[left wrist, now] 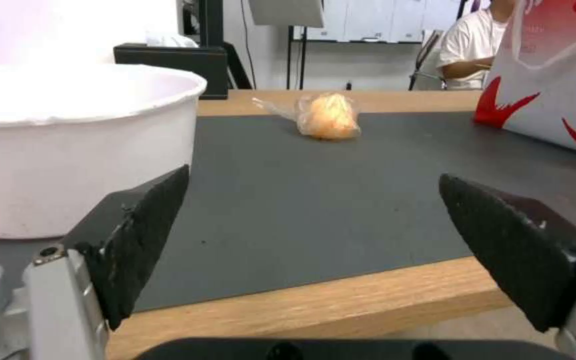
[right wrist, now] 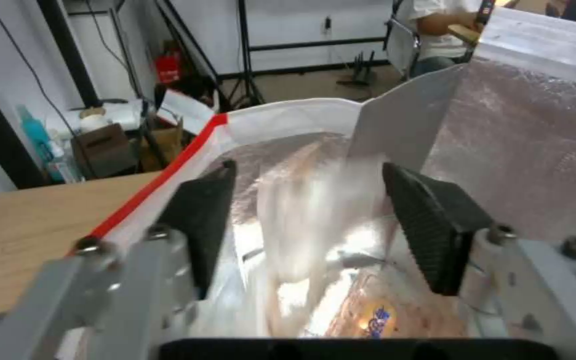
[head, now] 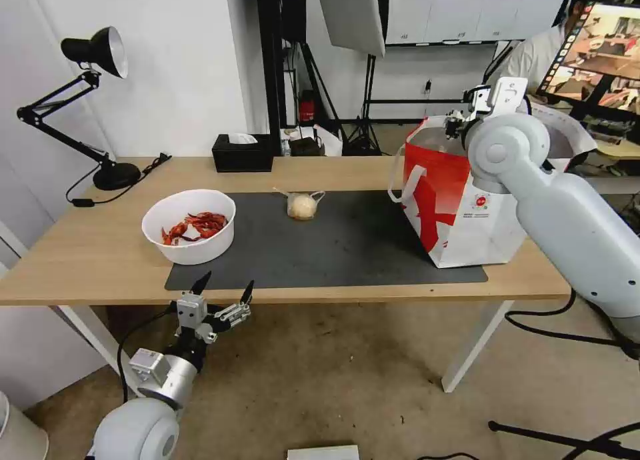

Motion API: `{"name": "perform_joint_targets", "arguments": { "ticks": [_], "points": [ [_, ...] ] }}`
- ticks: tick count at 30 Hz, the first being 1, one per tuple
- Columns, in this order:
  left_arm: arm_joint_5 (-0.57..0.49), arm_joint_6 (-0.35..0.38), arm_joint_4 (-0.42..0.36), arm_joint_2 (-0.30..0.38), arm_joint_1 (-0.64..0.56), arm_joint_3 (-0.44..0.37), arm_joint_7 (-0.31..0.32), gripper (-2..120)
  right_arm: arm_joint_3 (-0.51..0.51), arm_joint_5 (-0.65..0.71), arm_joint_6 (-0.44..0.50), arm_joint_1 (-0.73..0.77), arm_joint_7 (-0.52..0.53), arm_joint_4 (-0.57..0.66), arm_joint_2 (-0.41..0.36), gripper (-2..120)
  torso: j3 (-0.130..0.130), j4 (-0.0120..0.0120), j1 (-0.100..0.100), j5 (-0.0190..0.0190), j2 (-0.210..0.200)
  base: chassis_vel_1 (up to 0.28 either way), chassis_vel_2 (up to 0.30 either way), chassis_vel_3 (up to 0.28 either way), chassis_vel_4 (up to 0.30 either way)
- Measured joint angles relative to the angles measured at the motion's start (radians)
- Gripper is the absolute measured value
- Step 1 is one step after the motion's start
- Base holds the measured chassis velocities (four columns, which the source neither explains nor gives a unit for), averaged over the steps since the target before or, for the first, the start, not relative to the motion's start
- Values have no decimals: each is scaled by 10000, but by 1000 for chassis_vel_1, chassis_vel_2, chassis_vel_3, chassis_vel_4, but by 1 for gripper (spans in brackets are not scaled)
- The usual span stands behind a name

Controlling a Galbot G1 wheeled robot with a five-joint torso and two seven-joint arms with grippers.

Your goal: Pick up the trash from the table and place it into the takeout bag.

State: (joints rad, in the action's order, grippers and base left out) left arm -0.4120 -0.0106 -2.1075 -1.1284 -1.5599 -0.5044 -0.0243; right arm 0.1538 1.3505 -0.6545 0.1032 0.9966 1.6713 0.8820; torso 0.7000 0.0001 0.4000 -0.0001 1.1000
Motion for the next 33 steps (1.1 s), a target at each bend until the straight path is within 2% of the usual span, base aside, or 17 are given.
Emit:
{"name": "perform_joint_targets", "arguments": {
  "ticks": [1, 5, 9, 10, 12, 13, 15, 16, 18, 20, 23, 24, 27, 28, 29, 32, 33],
  "points": [
    [0, -2, 0, 18, 0, -4, 0, 100, 7, -52, -1, -7, -14, -18, 18, 71, 0, 1, 0, 0, 0, 0, 0, 0, 0],
    [-7, -3, 0, 42, 14, -10, -1, 100, 8, -138, 11, 2, -88, -30, 6, 81, 0, 0, 0, 0, 0, 0, 0, 0, 0],
    [-23, -3, -22, 51, 20, -13, -2, 100, -117, -268, 819, 251, -851, 234, -160, 93, 1, 0, 1, 2, 0, 0, 0, 0, 0],
    [-30, -3, -77, 53, 22, -16, -2, 100, -274, -349, 1699, 543, -1840, 655, -359, 98, 0, 0, 0, 1, 0, 0, 0, 0, 0],
    [-37, -4, -147, 53, 22, -19, -2, 100, -408, -590, 2600, 1002, -2976, 1300, -716, 100, -1, 1, 0, -1, 0, 0, 0, 0, 0],
    [-37, -4, -147, 53, 22, -19, -2, 100, -408, -590, 2600, 1002, -2976, 1300, -716, 100, -1, 1, 0, -1, 0, 0, 0, 0, 0],
    [-40, -4, -248, 48, 22, -21, -1, 100, -625, -1132, 3288, 1925, -4246, 2188, -1219, 100, -1, 0, 0, 0, 1, 0, 0, 0, 0],
    [-40, -4, -248, 48, 22, -21, -1, 100, -625, -1132, 3288, 1925, -4246, 2188, -1219, 100, -1, 0, 0, 0, 1, 0, 0, 0, 0],
    [-47, -17, -368, 30, 7, -24, 0, 100, -1227, -1962, 3924, 3496, -5283, 3274, -1701, 100, -1, -1, 0, 3, 0, 0, 0, 0, 0],
    [-60, -22, -420, 18, -7, -25, 4, 100, -1487, -2211, 4093, 4089, -5514, 3594, -1805, 100, -1, -2, 0, 1, 1, 0, 0, 0, 0],
    [-68, -58, -543, -49, -33, -20, 17, 100, -2331, -3604, 4952, 6687, -6117, 4494, -2011, 100, -2, -2, -2, 3, 1, 0, 0, 0, 0],
    [-68, -58, -543, -49, -33, -20, 17, 100, -2331, -3604, 4952, 6687, -6117, 4494, -2011, 100, -2, -2, -2, 3, 1, 0, 0, 0, 0],
    [-17, -74, -500, -159, -47, 25, 32, 100, -3078, -5818, 6323, 9420, -6709, 4672, -1649, 100, -2, -3, -1, 3, 1, 0, 0, 0, 0],
    [-17, -74, -500, -159, -47, 25, 32, 100, -3078, -5818, 6323, 9420, -6709, 4672, -1649, 100, -2, -3, -1, 3, 1, 0, 0, 0, 0],
    [36, -103, -448, -200, -94, 28, 37, 100, -3317, -6613, 6915, 10560, -6858, 4607, -1323, 100, -2, -3, -1, 3, 1, 0, 0, 0, 0],
    [124, -133, -416, -223, -174, 18, 41, 100, -3507, -7146, 7260, 11426, -6958, 4581, -1013, 100, -2, -3, -2, 2, 1, 0, 0, 0, 0],
    [260, -140, -383, -255, -273, -17, 40, 100, -3622, -7700, 7591, 12245, -7039, 4539, -662, 100, -2, -4, -2, 1, 2, 0, 0, 0, 0]
  ]
}}
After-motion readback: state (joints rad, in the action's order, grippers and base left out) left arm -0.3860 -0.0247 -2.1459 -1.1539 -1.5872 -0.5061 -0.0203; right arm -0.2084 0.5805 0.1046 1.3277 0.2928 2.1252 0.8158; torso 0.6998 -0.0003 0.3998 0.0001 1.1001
